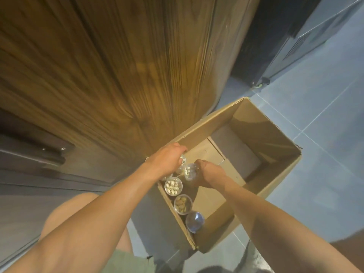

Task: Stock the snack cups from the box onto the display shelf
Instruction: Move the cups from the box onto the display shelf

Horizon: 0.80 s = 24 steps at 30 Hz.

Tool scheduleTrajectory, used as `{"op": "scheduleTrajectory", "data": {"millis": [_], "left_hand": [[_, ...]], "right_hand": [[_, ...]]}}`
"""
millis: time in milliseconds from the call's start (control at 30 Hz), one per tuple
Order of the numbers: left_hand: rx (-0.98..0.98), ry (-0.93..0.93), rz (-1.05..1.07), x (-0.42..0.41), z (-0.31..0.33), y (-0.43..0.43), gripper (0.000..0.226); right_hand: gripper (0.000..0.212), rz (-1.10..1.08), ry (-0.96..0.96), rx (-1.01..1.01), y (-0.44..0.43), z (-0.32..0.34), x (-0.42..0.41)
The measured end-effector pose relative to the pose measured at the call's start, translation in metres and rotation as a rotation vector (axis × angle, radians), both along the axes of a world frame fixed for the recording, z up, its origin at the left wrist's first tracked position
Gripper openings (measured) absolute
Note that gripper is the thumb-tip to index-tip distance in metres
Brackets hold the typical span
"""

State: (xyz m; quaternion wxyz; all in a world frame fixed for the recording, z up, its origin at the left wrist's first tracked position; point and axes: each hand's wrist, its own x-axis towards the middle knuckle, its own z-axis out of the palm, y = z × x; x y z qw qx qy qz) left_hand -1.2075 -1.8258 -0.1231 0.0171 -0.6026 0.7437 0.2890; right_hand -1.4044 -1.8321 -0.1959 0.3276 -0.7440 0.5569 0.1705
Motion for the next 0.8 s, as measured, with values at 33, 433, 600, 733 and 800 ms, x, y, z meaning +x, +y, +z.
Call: {"op": "scheduleTrajectory", "data": {"millis": [33, 433, 600, 733, 800], "left_hand": [[0.001, -0.003, -0.013, -0.002, -0.002, 0.0, 0.045], [0.112, -0.439, -0.138, -0.037, -0.031, -0.001, 0.048], [0.091, -0.554, -0.143, -0.046, -0.038, -0.003, 0.062], [0.071, -0.592, -0.187, -0.047, -0.042, 0.001, 0.06], [0.057, -0.583, -0.185, -0.046, -0.041, 0.0, 0.054]], "right_hand": [[0.07, -0.029, -0.008, -0.003, -0.003, 0.002, -0.008], [0.062, -0.337, 0.026, -0.08, -0.006, 0.028, -0.09], [0.064, -0.344, 0.03, -0.132, 0.002, 0.033, -0.098], [0.067, -0.354, 0.015, -0.132, 0.003, 0.037, -0.1], [0.066, -0.36, 0.006, -0.134, 0.002, 0.037, -0.1]]}}
